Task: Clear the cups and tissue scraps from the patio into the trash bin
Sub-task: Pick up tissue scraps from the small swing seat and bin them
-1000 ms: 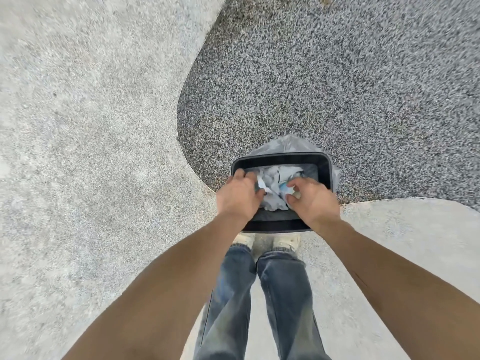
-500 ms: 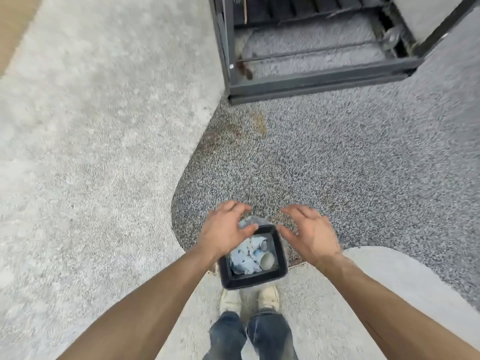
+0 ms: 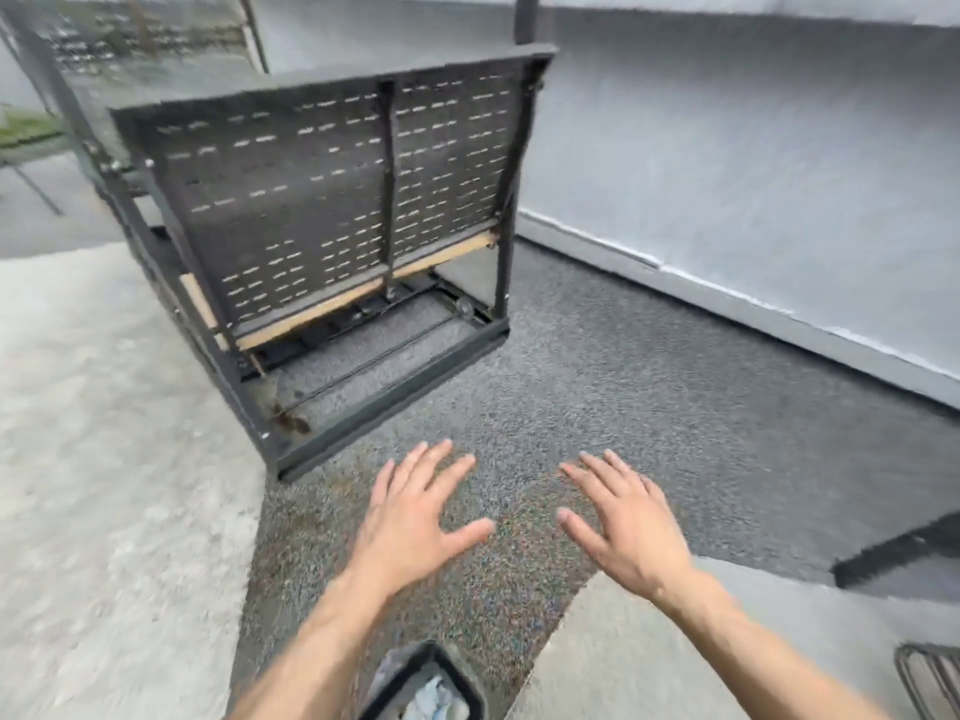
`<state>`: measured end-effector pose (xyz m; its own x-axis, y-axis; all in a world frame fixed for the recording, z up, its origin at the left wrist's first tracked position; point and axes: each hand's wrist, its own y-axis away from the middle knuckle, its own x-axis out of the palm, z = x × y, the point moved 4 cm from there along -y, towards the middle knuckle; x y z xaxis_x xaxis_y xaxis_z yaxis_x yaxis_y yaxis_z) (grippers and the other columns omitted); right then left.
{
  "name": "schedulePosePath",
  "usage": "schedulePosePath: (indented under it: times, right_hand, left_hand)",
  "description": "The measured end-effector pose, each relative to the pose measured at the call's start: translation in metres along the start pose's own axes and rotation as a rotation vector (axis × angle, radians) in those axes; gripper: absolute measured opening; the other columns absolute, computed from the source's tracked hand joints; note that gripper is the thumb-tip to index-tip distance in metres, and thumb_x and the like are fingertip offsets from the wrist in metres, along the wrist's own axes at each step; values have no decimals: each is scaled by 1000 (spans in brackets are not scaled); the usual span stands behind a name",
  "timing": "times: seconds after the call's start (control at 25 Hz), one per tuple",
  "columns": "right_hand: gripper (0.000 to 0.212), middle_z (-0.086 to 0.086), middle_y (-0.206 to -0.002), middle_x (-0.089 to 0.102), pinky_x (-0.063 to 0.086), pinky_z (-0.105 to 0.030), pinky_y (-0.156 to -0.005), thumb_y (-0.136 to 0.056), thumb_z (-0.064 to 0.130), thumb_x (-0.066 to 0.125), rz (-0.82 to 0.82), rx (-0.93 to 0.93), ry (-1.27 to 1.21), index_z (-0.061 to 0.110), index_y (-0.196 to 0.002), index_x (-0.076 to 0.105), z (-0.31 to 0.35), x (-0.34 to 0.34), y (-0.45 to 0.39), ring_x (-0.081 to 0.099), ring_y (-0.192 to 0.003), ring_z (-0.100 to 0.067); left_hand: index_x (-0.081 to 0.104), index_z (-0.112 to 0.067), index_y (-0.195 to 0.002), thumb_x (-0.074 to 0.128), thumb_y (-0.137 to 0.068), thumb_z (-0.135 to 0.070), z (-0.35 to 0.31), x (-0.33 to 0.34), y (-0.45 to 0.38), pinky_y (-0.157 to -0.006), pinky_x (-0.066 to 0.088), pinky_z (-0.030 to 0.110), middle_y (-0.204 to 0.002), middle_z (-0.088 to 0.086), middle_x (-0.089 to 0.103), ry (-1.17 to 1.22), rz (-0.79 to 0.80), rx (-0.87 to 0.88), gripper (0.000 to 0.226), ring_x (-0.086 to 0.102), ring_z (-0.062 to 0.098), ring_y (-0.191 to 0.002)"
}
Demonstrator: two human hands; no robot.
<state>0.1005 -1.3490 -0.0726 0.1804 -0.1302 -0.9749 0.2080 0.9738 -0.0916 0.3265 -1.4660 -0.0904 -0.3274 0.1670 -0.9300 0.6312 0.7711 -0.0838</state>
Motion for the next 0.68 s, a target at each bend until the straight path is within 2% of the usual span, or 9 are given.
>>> schedulePosePath:
  times: [0.16,0.32,0.56,0.68]
  right_hand:
    - [67,10,-156,25,18,-39,-114,-85,74,16,-131,163,71,44,-144,26,-65,-68,50,10,-146,-17]
    - [65,10,-154,30,22,-39,-113,-86,72,19,-229,361,82,42,-143,30,-141,-110,112,17,-145,-17]
    - [63,11,-153,31,25,-37,-111,-87,71,21,-279,592,139,42,-143,29,-268,-158,231,18,-144,-16]
    - [62,14,-148,38,29,-35,-108,-87,70,23,-326,725,162,40,-140,36,-330,-184,306,26,-141,-14]
  left_hand:
    - [8,-54,-146,26,-73,-89,-101,-19,-46,-116,-11,38,-159,-18,1,-28,-46,247,83,-11,2,-144]
    - [14,-50,-147,28,-74,-85,-219,-5,-73,-119,-5,40,-160,-15,7,7,-44,448,82,-3,6,-147]
    - [17,-50,-147,31,-74,-85,-408,57,-83,-120,-2,41,-159,-18,7,100,34,700,81,-3,6,-147]
    - [21,-49,-145,33,-75,-83,-508,97,-77,-119,0,38,-158,-17,16,151,93,813,79,5,6,-146]
